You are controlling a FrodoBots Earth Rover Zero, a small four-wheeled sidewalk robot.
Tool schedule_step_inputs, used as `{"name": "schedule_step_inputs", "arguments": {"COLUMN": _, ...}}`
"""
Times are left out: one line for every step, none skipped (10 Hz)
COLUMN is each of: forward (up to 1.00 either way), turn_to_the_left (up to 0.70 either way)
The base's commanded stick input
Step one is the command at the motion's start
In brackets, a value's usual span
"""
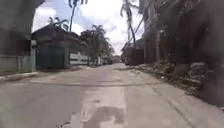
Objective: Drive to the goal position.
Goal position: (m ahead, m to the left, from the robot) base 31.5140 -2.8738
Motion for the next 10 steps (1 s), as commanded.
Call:
{"name": "schedule_step_inputs", "arguments": {"forward": 1.00, "turn_to_the_left": 0.00}}
{"name": "schedule_step_inputs", "arguments": {"forward": 1.00, "turn_to_the_left": 0.00}}
{"name": "schedule_step_inputs", "arguments": {"forward": 1.00, "turn_to_the_left": 0.00}}
{"name": "schedule_step_inputs", "arguments": {"forward": 1.00, "turn_to_the_left": 0.00}}
{"name": "schedule_step_inputs", "arguments": {"forward": 1.00, "turn_to_the_left": 0.00}}
{"name": "schedule_step_inputs", "arguments": {"forward": 1.00, "turn_to_the_left": 0.00}}
{"name": "schedule_step_inputs", "arguments": {"forward": 1.00, "turn_to_the_left": 0.00}}
{"name": "schedule_step_inputs", "arguments": {"forward": 1.00, "turn_to_the_left": 0.00}}
{"name": "schedule_step_inputs", "arguments": {"forward": 1.00, "turn_to_the_left": -0.07}}
{"name": "schedule_step_inputs", "arguments": {"forward": 1.00, "turn_to_the_left": -0.28}}
